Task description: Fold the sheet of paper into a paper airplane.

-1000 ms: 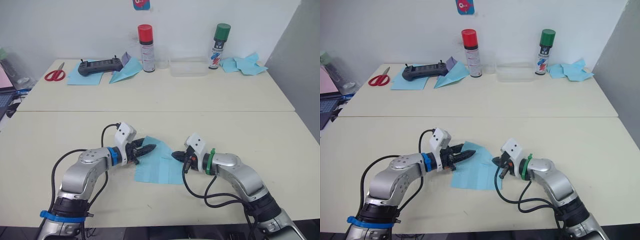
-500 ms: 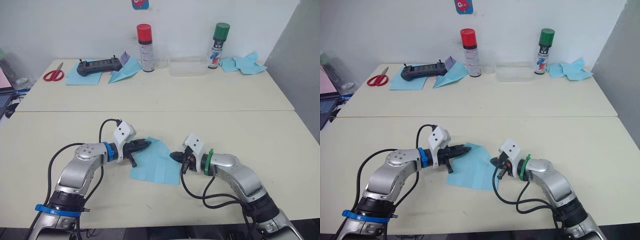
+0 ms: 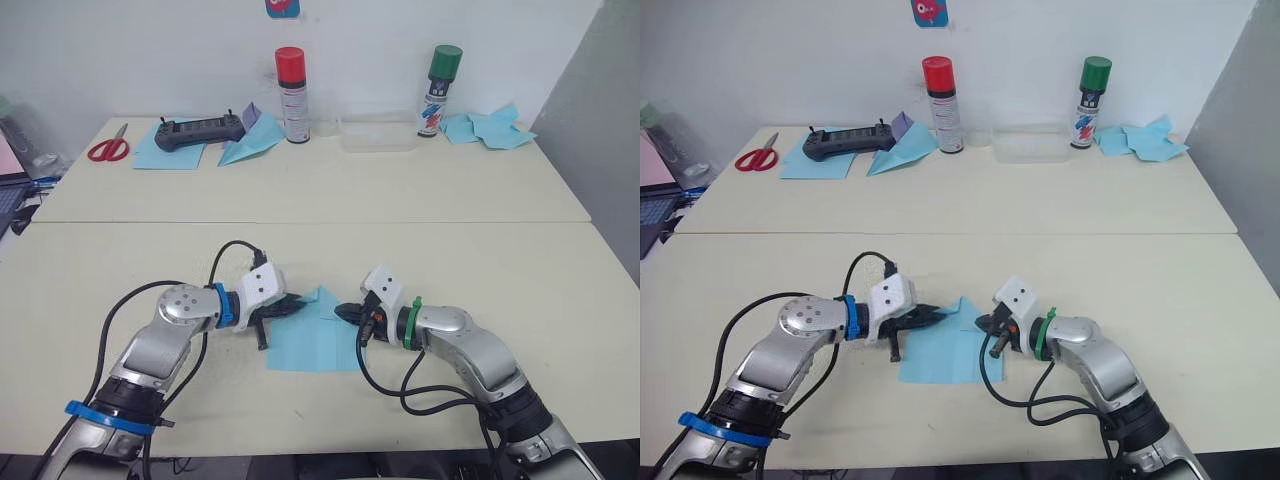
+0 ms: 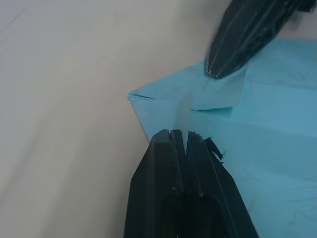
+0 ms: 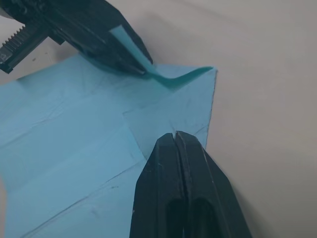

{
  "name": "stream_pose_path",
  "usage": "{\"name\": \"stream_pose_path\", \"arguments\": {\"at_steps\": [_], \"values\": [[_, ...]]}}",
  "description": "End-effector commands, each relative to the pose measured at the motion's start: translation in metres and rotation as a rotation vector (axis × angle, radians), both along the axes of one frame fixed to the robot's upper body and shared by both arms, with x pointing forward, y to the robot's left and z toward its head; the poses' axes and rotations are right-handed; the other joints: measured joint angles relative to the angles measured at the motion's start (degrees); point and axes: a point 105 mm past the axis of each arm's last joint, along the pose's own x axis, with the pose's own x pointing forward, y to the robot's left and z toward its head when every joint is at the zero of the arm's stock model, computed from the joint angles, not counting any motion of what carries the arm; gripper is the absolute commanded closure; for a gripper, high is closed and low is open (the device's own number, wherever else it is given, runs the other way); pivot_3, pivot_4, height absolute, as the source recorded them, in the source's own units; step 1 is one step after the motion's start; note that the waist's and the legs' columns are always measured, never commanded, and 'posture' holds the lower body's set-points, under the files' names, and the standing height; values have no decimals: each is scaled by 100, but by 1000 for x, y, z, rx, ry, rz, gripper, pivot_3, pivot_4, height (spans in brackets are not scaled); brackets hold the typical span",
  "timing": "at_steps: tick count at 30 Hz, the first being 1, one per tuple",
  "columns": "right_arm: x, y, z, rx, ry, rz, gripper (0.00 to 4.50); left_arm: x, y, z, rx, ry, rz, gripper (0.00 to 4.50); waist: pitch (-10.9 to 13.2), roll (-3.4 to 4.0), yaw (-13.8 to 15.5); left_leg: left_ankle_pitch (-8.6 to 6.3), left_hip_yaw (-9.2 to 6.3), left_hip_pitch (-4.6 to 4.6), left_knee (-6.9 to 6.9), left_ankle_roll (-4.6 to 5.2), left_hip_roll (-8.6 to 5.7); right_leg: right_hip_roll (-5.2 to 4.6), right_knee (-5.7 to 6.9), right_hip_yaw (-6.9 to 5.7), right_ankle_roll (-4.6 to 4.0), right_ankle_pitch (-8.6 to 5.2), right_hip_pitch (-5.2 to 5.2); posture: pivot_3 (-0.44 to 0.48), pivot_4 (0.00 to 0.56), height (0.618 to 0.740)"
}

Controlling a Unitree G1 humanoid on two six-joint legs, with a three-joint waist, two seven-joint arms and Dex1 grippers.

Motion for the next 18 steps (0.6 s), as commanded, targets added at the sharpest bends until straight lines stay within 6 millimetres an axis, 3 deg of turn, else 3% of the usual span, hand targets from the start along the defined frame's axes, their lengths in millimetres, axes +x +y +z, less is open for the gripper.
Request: {"name": "stream_pose_path", "arguments": {"at_steps": [1,12,18], "values": [[-1,2,4,8,-9,7,4500,0,-5,3,49,-50,-71,4494,0,0,0,0,0,0,0,0,0,0,0,0,0,0,0,0,150,740],[19,11,26,120,-67,-57,4500,4,-10,-4,163,-115,-169,4494,0,0,18,0,0,0,3,0,-1,0,1,0,1,1,2,0,150,740],[26,21,27,120,-76,-49,4500,4,-10,-5,179,-130,-187,4494,0,0,27,0,-1,0,3,0,-1,-1,2,-1,1,1,3,0,150,740]]}}
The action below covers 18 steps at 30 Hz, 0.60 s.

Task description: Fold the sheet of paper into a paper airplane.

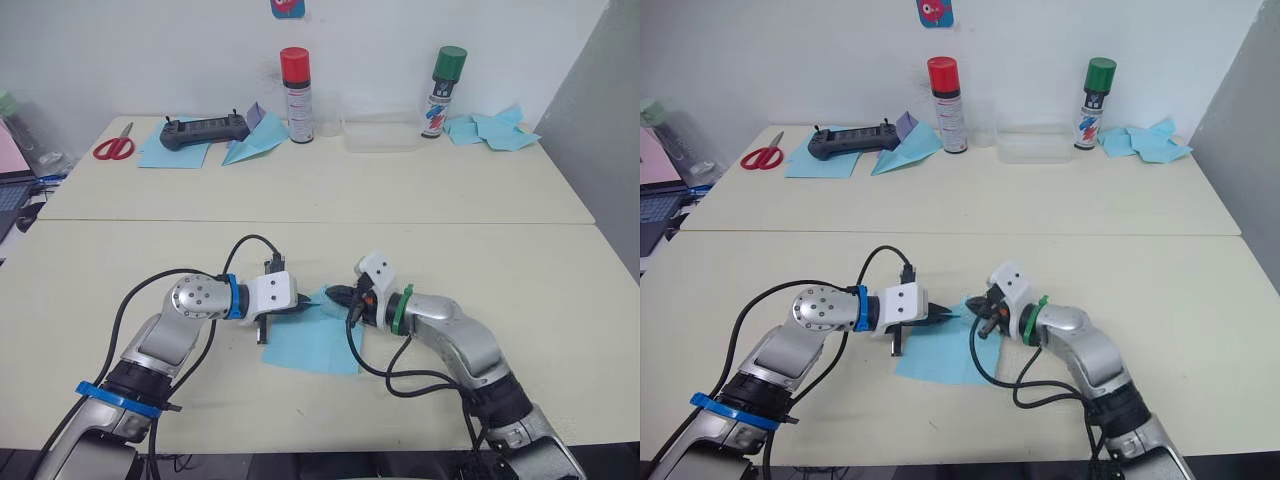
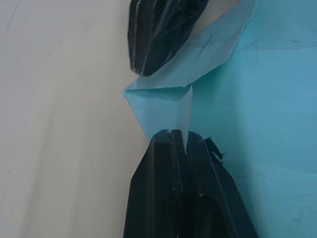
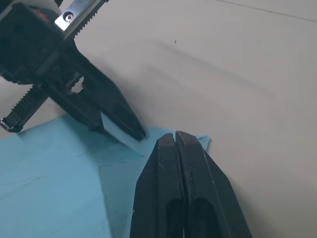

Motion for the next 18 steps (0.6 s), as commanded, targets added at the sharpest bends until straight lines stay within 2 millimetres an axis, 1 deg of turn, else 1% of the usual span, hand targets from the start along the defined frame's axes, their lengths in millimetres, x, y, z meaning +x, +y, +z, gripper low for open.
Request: {"name": "stream_pose_path", "arguments": {"at_steps": [1,5,9,12,14,18], "values": [[5,6,6,-1,-39,5,4500,-2,-2,-6,31,9,-28,4494,0,0,1,0,0,0,0,0,0,0,0,0,0,0,0,0,150,740],[7,11,-2,-41,-25,11,4500,-2,-3,-6,38,-6,-40,4494,0,0,2,0,0,0,0,0,0,0,0,0,0,0,0,0,150,740],[11,12,-18,-122,-8,0,4500,-4,-4,-5,116,-83,-115,4494,-1,0,-3,0,1,2,1,0,0,0,5,1,0,0,0,0,150,740],[12,11,-22,-135,0,-3,4500,-3,-3,-4,143,-113,-137,4494,-2,1,-4,0,1,6,3,0,0,0,9,1,0,0,1,0,150,740],[11,10,-23,-136,3,-2,4500,-2,-4,-2,126,-105,-133,4494,-2,1,-8,0,2,7,3,0,0,0,9,2,0,0,1,0,150,740],[9,7,-26,-139,9,-1,4500,-4,-5,4,96,-75,-131,3437,-3,1,-10,0,1,7,4,0,0,0,14,1,0,0,2,0,150,740]]}}
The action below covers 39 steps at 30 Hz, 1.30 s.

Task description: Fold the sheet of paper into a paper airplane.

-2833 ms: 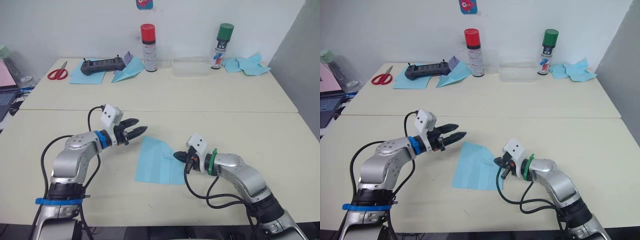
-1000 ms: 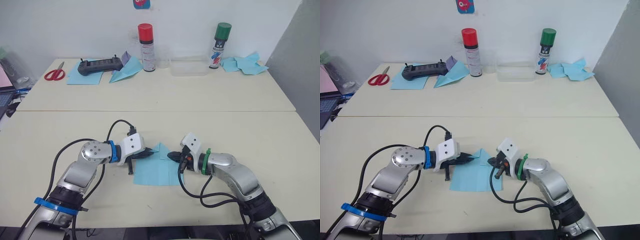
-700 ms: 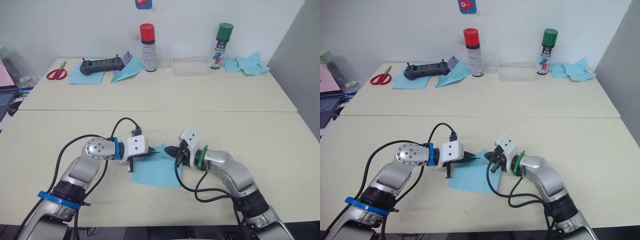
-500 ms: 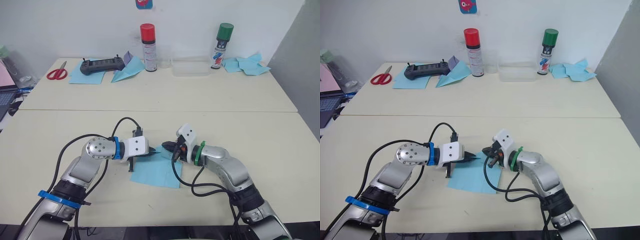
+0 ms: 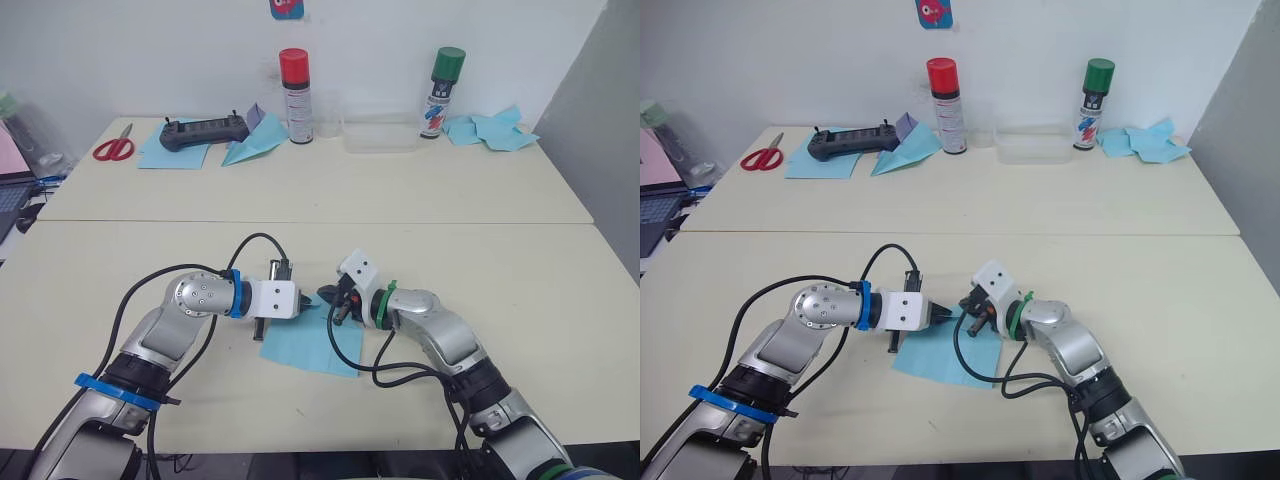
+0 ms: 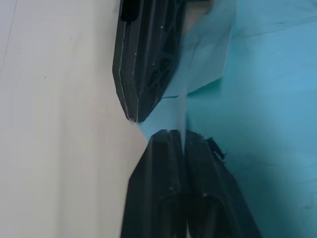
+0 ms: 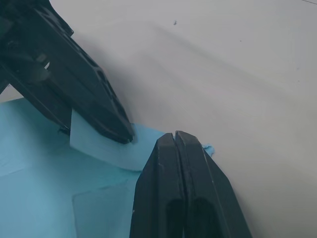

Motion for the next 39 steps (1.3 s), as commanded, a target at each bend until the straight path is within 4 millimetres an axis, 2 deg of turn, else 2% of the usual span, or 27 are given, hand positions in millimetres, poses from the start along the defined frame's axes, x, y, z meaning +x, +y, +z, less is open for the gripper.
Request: {"name": "stream_pose_path", "arguments": {"at_steps": [1,6,11,16,19,22,26,34,39], "values": [[-2,-5,-10,-23,29,-13,4500,-6,-2,0,-4,45,-25,3113,0,0,-4,0,1,0,0,0,0,0,0,1,0,0,0,0,150,740],[-4,-5,-10,-22,33,-13,4500,-9,4,7,-9,71,-12,1481,0,0,-9,-1,-1,0,-4,1,0,0,0,-2,-3,-2,-1,0,150,740],[-5,-5,-11,-18,36,-13,4500,0,30,48,-207,199,178,26,2,1,-24,-1,-4,-2,-5,1,1,1,5,-5,-6,-5,-5,0,150,740],[-5,-5,-11,-17,37,-9,4500,14,36,70,-498,314,327,26,2,0,-20,-1,-9,-2,-2,0,0,0,8,-11,-6,-7,-2,0,150,740],[-5,-6,-10,-18,36,-5,4500,17,30,71,-619,362,362,26,2,0,-22,-1,-8,-2,-2,0,0,1,9,-12,-6,-7,-2,0,150,740],[-4,-6,-10,-18,34,-4,4500,13,20,56,-607,369,366,602,2,0,-22,-1,-11,-1,-3,0,1,1,11,-12,-6,-7,-3,0,150,740],[-6,-6,-10,-16,35,-4,4500,0,7,21,-535,391,367,1867,2,1,-20,-1,-9,-1,-4,0,1,0,11,-10,-7,-7,-3,0,150,740],[-7,-8,-8,-8,40,-15,4500,-7,13,-17,-440,409,458,4428,2,0,-18,-1,-9,0,-3,0,0,0,11,-9,-7,-7,-3,0,150,740],[-7,-8,-8,-12,42,-14,4500,-7,19,-22,-458,429,492,4428,1,0,-18,-1,-7,2,-3,0,0,0,11,-8,-7,-7,-2,0,150,740]]}}
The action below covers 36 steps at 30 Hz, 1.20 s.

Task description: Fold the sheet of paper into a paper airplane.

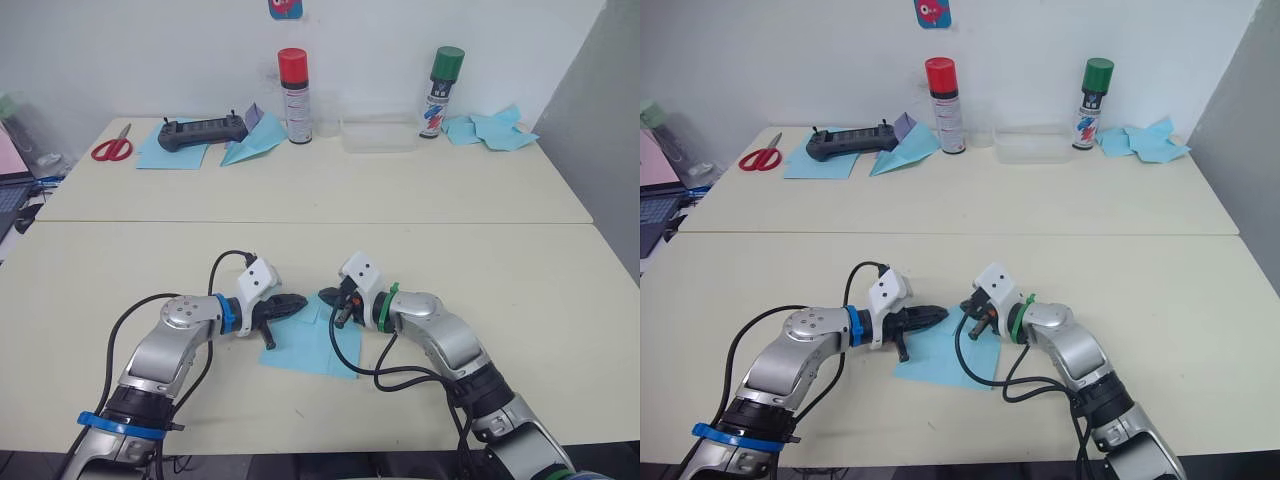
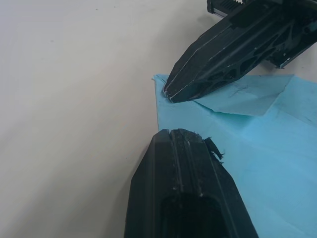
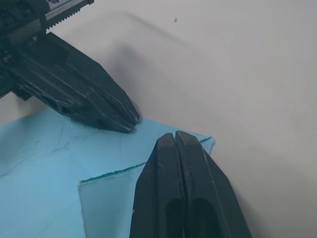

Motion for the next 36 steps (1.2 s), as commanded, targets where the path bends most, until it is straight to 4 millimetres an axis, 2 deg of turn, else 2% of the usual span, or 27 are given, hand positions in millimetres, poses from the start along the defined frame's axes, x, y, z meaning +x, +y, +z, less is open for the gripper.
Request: {"name": "stream_pose_path", "arguments": {"at_steps": [1,5,9,13,15,19,25,28,32,36], "values": [[-2,-6,-8,-17,31,-13,4500,-1,8,-7,12,27,33,4428,0,0,-1,0,0,1,0,0,0,0,0,0,0,0,0,0,150,740],[-3,-7,-9,-21,32,-11,4500,-12,17,-9,29,56,30,4428,0,0,-8,0,1,4,-1,0,0,0,1,2,0,0,1,0,150,740],[-3,-6,-10,-22,32,-10,4500,-15,27,4,-1,55,59,4428,0,0,-12,0,3,7,-5,0,1,0,1,3,-4,-2,1,0,150,740],[-3,-4,-10,-20,33,-4,4500,-13,25,24,-68,24,60,4428,0,0,-23,0,3,7,-3,0,1,0,0,3,-4,-3,1,0,150,740],[-3,-3,-10,-19,31,1,4500,-12,20,28,-82,17,46,4428,1,-1,-23,0,3,7,-3,0,1,0,0,3,-4,-3,1,0,150,740],[-3,0,-6,-2,9,14,4500,-11,12,22,-71,17,36,4428,1,-1,-22,0,3,8,-3,0,1,0,0,3,-4,-3,1,0,150,740],[-3,11,12,92,-51,23,4500,-12,5,-5,26,48,2,4428,2,-1,-20,0,5,6,-5,0,1,0,0,5,-4,-3,-1,0,150,740],[-3,15,16,119,-67,13,4500,-11,1,-11,25,58,2,4428,2,-1,-18,0,5,7,-4,0,1,0,0,5,-4,-3,0,0,150,740],[-10,19,7,71,-48,37,4500,-9,-3,-12,19,55,-9,4428,2,-1,1,0,4,7,-2,-1,0,0,-1,5,-4,-3,2,0,150,740],[-2,5,-8,-24,-37,-46,4500,-8,-3,-13,22,55,-13,4428,1,-1,2,0,5,8,-1,-1,-1,-2,-1,6,-3,-3,3,0,150,740]]}}
